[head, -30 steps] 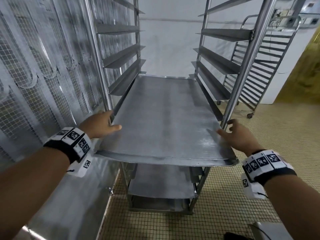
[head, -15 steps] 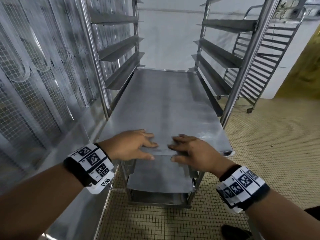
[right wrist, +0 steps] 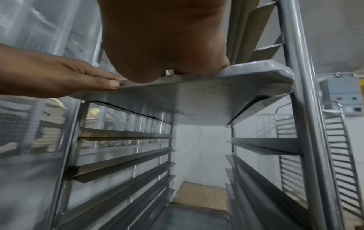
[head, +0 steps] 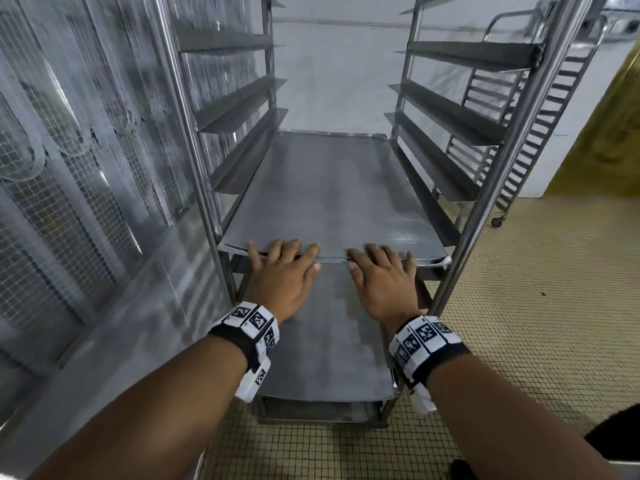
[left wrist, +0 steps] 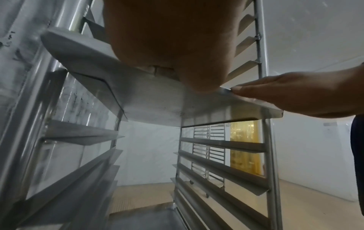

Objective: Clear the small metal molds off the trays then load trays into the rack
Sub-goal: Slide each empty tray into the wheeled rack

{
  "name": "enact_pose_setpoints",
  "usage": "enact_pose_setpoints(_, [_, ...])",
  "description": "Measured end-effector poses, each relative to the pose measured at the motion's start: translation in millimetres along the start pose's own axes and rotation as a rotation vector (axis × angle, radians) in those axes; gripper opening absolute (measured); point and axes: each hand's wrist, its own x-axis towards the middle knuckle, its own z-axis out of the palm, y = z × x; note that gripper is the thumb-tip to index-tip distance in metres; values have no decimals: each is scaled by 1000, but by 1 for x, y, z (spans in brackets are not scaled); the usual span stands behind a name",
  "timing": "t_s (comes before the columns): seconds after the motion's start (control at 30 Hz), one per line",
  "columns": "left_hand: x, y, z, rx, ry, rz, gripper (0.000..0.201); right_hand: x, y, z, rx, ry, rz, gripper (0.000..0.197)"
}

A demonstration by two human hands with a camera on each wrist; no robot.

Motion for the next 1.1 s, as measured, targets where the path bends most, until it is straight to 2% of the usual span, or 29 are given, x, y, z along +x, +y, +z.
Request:
enact_pose_setpoints(0.1, [26, -5, 4, -19, -63, -23, 46, 24, 3, 6, 18, -31, 40, 43])
enact_pose_setpoints(0.27, [69, -7, 7, -26, -188, -48, 49, 66, 3, 7, 77, -188, 215, 44])
enact_pose_setpoints(0.33, [73, -8, 11, -17, -175, -43, 49, 68, 4, 8, 80, -210, 230, 46])
enact_pose_setpoints(0.43, [69, -10, 18, -35, -137, -41, 50, 60, 10, 10, 66, -232, 168, 52])
enact_pose_setpoints(0.57, [54, 6, 37, -76, -66, -30, 64, 25, 21, 12, 154, -179, 144, 60])
enact_pose_setpoints(0.63, [33, 22, 57, -142, -27, 42, 68, -19, 33, 16, 207, -151, 173, 58])
enact_pose_setpoints(0.7, [5, 47, 81, -262, -81, 123, 65, -77, 55, 20, 236, -137, 239, 52])
enact_pose_setpoints(0.8, [-40, 106, 104, -620, -249, 194, 58, -176, 98, 9, 251, -139, 514, 40])
enact_pose_setpoints(0.87, [-63, 153, 100, -783, -393, 210, 46, -239, 124, -9, 240, -121, 710, 34])
enact_pose_setpoints(0.97, [-97, 229, 92, -844, -564, 364, 35, -333, 152, -44, 194, -22, 993, 28])
enact_pose_setpoints(1.1, [-152, 330, 77, -867, -766, 587, 31, -454, 165, -92, 193, 127, 1267, 25])
